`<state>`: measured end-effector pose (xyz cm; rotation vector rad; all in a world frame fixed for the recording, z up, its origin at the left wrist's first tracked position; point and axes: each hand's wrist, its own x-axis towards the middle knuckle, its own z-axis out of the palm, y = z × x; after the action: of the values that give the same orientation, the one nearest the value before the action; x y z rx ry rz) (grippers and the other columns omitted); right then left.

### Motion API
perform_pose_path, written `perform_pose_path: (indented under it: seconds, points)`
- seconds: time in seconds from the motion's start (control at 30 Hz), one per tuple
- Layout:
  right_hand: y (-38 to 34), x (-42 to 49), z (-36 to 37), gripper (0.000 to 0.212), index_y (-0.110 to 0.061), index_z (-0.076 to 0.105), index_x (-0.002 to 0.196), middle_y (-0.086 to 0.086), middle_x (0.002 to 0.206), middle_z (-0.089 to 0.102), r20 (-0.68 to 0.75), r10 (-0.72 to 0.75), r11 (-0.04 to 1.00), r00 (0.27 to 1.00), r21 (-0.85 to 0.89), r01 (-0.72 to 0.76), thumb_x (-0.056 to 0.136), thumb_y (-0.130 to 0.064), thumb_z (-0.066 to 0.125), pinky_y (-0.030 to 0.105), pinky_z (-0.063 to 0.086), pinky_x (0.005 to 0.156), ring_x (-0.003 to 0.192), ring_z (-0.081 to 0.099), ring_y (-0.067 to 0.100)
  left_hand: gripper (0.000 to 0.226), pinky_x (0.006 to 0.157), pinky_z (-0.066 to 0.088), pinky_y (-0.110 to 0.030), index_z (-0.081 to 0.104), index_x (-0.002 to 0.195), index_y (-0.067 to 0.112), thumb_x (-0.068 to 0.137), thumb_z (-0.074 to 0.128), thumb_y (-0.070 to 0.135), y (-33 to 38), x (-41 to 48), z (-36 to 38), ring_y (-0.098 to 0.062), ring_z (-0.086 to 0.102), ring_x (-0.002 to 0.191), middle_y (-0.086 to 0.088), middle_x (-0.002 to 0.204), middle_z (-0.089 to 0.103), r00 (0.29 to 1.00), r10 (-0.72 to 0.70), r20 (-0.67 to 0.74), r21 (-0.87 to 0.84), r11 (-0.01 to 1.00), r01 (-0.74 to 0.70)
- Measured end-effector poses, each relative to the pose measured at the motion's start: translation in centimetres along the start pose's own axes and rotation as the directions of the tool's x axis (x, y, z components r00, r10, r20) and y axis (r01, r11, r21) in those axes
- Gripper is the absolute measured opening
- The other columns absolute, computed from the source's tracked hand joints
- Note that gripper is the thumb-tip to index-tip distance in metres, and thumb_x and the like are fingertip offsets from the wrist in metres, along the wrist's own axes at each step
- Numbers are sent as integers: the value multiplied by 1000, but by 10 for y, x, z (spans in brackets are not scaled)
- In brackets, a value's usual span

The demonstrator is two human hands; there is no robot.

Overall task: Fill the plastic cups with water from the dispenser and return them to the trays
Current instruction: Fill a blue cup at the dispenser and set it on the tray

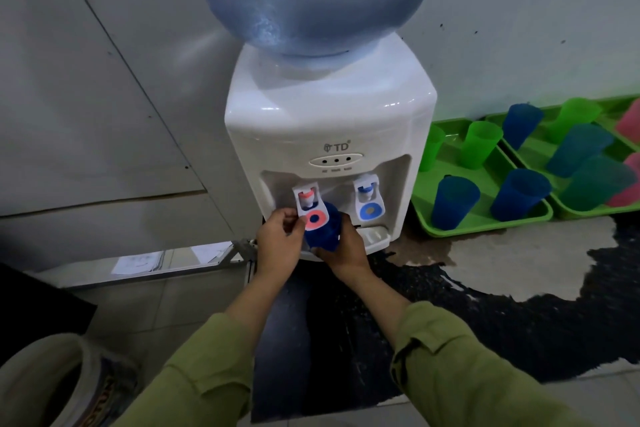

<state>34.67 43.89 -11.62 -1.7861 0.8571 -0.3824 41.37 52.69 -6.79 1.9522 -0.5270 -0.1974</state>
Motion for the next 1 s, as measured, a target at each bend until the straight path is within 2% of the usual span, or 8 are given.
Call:
perform_pose_path:
  seconds: [0.17,0.3,0.4,0.53,0.67,0.87,0.93,1.0]
  points:
    - [2,-3,-6,74,-16,40,129,3,131,54,46,-43,999,998,8,43,67,-11,79,35,46,101,118,52,20,9,78,52,-31,62,95,10,88,58,7,1,-1,-3,-19,63,83,-6,91,68,999,17,39,15,1000,-17]
    - [0,-4,-6,75,-17,40,129,3,131,54,65,-36,998,997,51,33,66,-9,80,40,46,101,119,52,21,21,63,46,-8,48,105,15,89,55,3,9,-11,-8,-7,61,80,3,87,63,999,4,37,-153,988,2]
    - [0,-2,-4,75,-19,41,127,4,128,56,67,-42,999,997,34,40,64,-8,80,43,48,98,116,54,22,22,63,47,-12,48,104,14,88,54,0,15,-16,-11,-10,60,76,-3,83,63,1000,25,17,-216,976,-20]
    - [-3,0,-3,77,-16,38,130,3,132,53,90,-47,999,995,20,45,66,-7,80,36,45,102,121,50,20,19,64,47,-17,55,95,17,87,52,-1,25,-17,-16,-8,57,70,-4,78,61,999,36,-24,-253,967,-41]
    - [-5,1,-3,78,-18,37,131,2,134,50,101,-28,998,994,52,23,67,-3,79,30,44,101,123,47,19,21,52,44,-13,59,79,17,87,50,0,38,-9,-22,2,51,51,1,70,59,995,-58,-77,-350,936,28]
    - [-5,1,0,78,-21,39,126,2,132,50,92,12,997,996,79,-19,63,-3,81,44,49,98,124,47,23,13,49,44,-12,61,76,10,87,56,5,44,-5,-29,2,50,45,-1,63,58,994,-104,-44,-336,938,84]
    - [-5,1,-1,77,-19,38,127,3,132,50,89,-9,1000,996,24,7,65,-6,82,34,46,102,123,48,21,16,48,44,-12,60,73,13,87,57,5,43,-4,-30,2,50,44,-1,62,57,992,-116,-42,-334,938,95]
    - [-5,1,-5,75,-15,38,129,4,134,50,100,-5,1000,995,12,4,68,-4,79,14,44,90,122,47,20,18,47,43,-12,59,72,14,87,56,4,44,-3,-30,2,49,43,-2,62,56,991,-124,-46,-344,934,101]
